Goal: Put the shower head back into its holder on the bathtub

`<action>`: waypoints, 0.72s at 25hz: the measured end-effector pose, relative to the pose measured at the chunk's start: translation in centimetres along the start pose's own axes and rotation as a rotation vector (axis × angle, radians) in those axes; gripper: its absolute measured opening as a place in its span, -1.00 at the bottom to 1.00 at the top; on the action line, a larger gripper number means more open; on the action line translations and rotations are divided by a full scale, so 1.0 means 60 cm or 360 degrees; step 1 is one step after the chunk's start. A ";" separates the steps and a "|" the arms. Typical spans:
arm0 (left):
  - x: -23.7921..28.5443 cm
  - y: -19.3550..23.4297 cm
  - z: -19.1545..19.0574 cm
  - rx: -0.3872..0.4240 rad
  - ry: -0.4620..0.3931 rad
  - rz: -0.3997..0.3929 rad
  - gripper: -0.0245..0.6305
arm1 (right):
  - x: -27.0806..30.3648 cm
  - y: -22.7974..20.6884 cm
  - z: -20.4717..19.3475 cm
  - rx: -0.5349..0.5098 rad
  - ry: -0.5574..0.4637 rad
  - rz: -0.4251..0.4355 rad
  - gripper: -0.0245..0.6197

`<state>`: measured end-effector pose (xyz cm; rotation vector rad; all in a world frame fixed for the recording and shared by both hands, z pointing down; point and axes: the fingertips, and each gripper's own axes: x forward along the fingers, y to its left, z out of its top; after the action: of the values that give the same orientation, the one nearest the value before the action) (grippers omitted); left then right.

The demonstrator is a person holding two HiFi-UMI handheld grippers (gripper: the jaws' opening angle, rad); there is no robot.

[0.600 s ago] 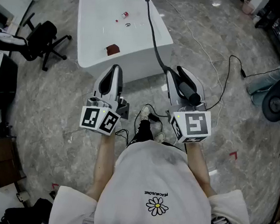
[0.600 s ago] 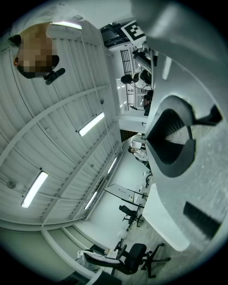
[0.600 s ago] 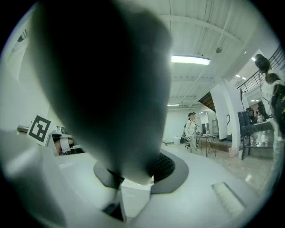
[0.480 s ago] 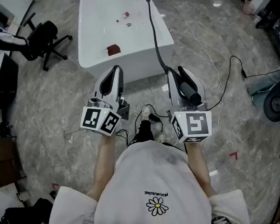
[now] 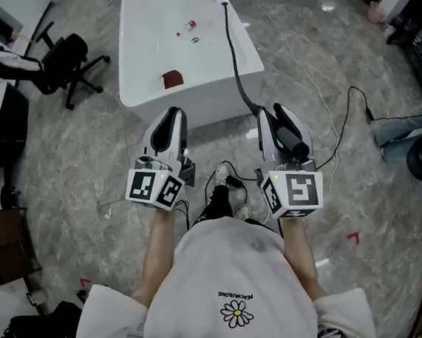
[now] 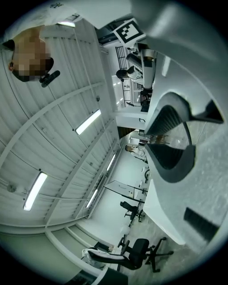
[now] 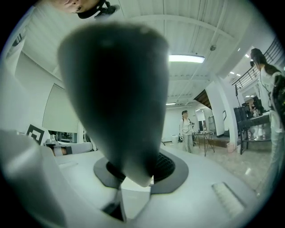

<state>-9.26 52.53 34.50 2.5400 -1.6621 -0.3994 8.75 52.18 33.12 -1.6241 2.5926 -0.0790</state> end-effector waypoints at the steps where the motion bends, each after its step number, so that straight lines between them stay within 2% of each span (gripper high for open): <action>1: 0.004 -0.003 -0.006 -0.0001 0.0007 -0.0013 -0.66 | 0.004 -0.002 0.000 0.0003 0.0004 -0.0005 -0.60; 2: 0.010 -0.006 -0.016 -0.0006 0.0028 -0.0028 -0.57 | 0.010 -0.003 -0.001 0.0004 0.0008 -0.0010 -0.60; 4: 0.023 -0.010 -0.042 -0.0020 0.0094 -0.0061 -0.52 | 0.025 -0.003 -0.005 -0.0003 0.0023 -0.0014 -0.60; 8: 0.040 0.007 -0.077 -0.0099 0.0164 -0.0071 -0.52 | 0.060 0.001 -0.025 -0.0018 0.0079 0.0005 -0.60; 13: 0.076 0.087 -0.117 -0.0188 0.0211 0.0000 -0.52 | 0.133 -0.013 -0.058 -0.0015 0.0173 0.0000 -0.60; 18: 0.142 0.170 -0.121 -0.0213 0.0182 0.0009 -0.48 | 0.250 -0.023 -0.029 -0.0099 0.0148 0.0018 -0.60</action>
<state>-13.24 40.09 42.14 2.4135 -1.5482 -0.3453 3.30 38.10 34.35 -1.6643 2.6993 -0.0760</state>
